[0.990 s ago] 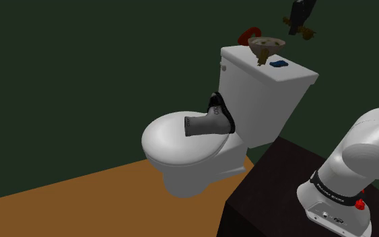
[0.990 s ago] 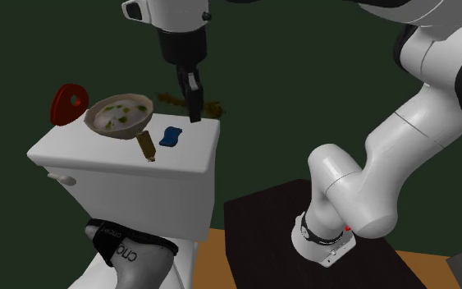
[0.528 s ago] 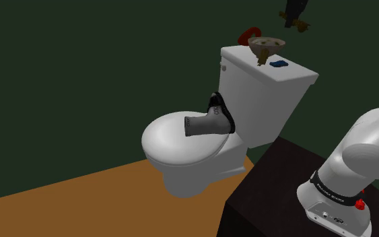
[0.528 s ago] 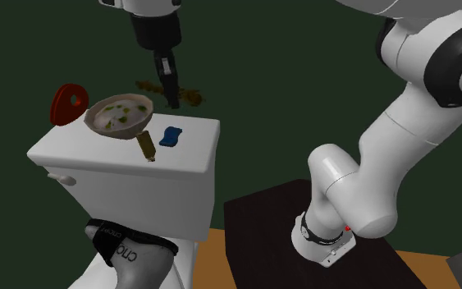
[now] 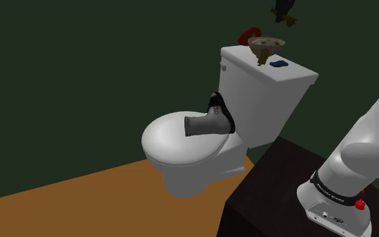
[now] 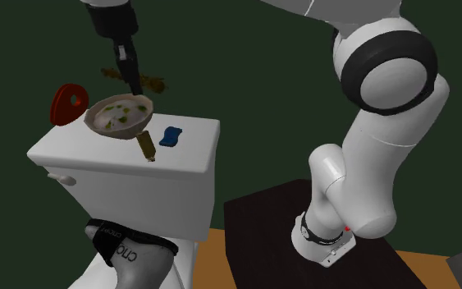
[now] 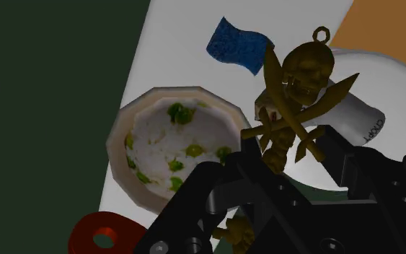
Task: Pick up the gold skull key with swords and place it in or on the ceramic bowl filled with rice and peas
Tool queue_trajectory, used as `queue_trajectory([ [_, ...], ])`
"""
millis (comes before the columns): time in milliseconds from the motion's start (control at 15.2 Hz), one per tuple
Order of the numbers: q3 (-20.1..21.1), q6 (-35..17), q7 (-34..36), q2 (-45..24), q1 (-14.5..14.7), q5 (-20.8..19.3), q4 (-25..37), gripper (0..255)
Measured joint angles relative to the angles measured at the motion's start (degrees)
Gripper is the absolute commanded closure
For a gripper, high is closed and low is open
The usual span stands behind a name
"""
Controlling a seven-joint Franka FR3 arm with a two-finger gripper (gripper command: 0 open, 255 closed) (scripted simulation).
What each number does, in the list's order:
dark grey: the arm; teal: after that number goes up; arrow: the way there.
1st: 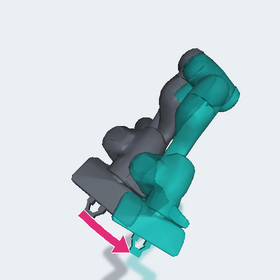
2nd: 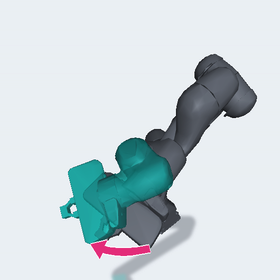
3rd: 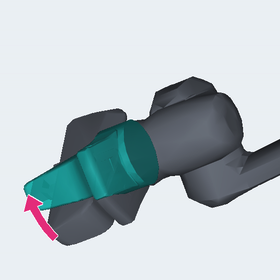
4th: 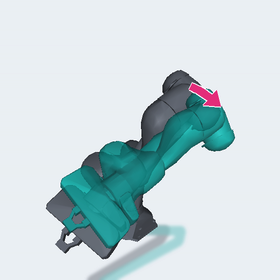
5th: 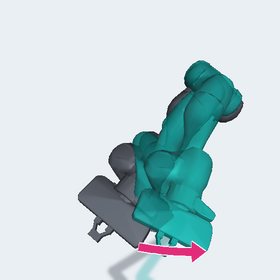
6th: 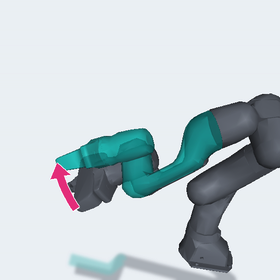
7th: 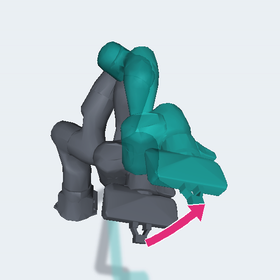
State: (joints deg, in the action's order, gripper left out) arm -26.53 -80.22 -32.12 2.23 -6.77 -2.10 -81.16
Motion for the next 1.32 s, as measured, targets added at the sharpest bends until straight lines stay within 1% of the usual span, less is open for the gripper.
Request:
queue_trajectory([
  [198, -2.49, 2.49, -4.13, -9.2, -2.83, 4.51, 10.72, 255],
  [330, -3.58, 5.15, -6.66, -16.76, -6.18, 8.57, 20.09, 255],
  [396, -3.74, 7.08, -7.46, -20.56, -8.21, 10.64, 25.49, 255],
  [462, 1.23, 11.11, -7.18, -27.1, -14.58, 11.53, 36.87, 255],
  [528, 1.56, 12.21, -7.62, -29.41, -16.18, 12.67, 39.75, 255],
  [594, 1.59, 11.43, -7.91, -29.77, -16.52, 12.97, 39.27, 255],
  [660, 1.51, 10.29, -8.05, -29.19, -16.2, 12.8, 37.54, 255],
  [990, 1.07, 2.69, -8.12, -24.2, -13.13, 10.64, 25.03, 255],
  [1320, 1.03, -3.22, -7.74, -20.74, -11.13, 9.04, 15.81, 255],
])
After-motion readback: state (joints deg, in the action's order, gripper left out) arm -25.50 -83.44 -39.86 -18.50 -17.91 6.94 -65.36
